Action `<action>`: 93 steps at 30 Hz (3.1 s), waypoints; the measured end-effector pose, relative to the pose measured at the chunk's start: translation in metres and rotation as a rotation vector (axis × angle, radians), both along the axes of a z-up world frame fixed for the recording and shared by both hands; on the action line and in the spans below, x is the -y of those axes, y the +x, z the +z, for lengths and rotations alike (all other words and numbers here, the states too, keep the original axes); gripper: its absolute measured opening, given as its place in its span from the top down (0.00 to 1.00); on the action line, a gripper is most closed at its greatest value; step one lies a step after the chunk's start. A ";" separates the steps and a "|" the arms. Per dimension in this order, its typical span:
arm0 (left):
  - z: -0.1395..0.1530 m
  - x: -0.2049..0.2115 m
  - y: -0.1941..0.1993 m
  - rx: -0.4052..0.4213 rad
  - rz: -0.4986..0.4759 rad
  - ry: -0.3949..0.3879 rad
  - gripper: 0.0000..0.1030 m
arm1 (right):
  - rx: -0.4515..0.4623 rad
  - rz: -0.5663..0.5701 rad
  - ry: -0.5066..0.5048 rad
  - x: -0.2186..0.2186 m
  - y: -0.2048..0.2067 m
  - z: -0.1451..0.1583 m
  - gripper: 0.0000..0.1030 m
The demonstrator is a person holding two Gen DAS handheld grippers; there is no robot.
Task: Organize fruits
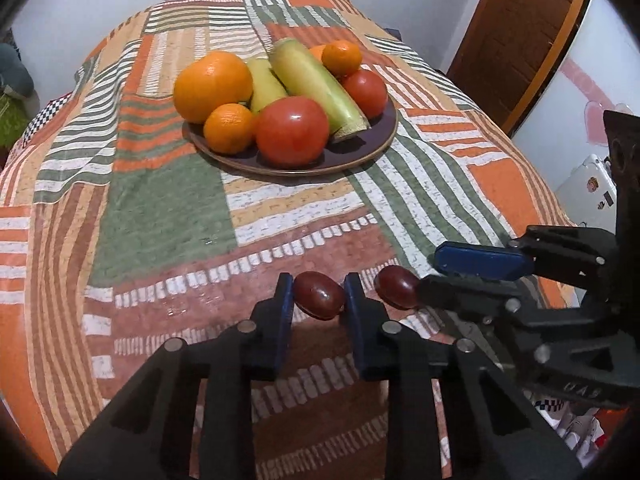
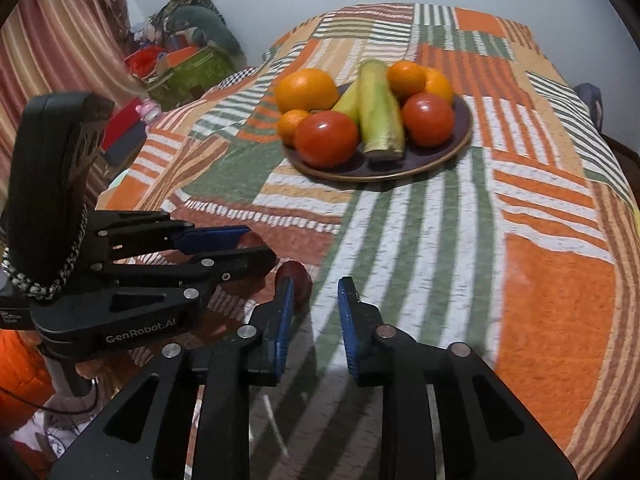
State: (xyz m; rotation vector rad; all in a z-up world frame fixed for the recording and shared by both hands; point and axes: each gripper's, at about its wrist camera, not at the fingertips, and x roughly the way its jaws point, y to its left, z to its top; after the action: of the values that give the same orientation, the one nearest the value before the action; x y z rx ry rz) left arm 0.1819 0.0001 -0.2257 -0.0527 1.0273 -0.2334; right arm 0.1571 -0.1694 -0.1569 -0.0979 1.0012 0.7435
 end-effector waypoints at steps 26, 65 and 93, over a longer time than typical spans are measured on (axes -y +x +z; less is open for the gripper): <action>0.015 -0.027 -0.008 0.039 0.068 -0.020 0.75 | 0.042 0.080 -0.057 -0.035 -0.003 -0.005 0.80; 0.033 -0.013 0.114 0.111 0.071 -0.077 0.71 | 0.121 -0.115 -0.047 0.003 0.089 0.009 0.69; 0.271 0.008 -0.149 0.864 0.182 0.062 0.26 | 0.737 -0.234 0.268 0.046 -0.098 0.245 0.34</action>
State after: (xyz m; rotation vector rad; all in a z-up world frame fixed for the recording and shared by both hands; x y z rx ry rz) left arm 0.0329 -0.0078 0.0455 0.0135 0.1656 -0.0410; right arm 0.0588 -0.2151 0.0878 -0.0158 0.2012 0.5516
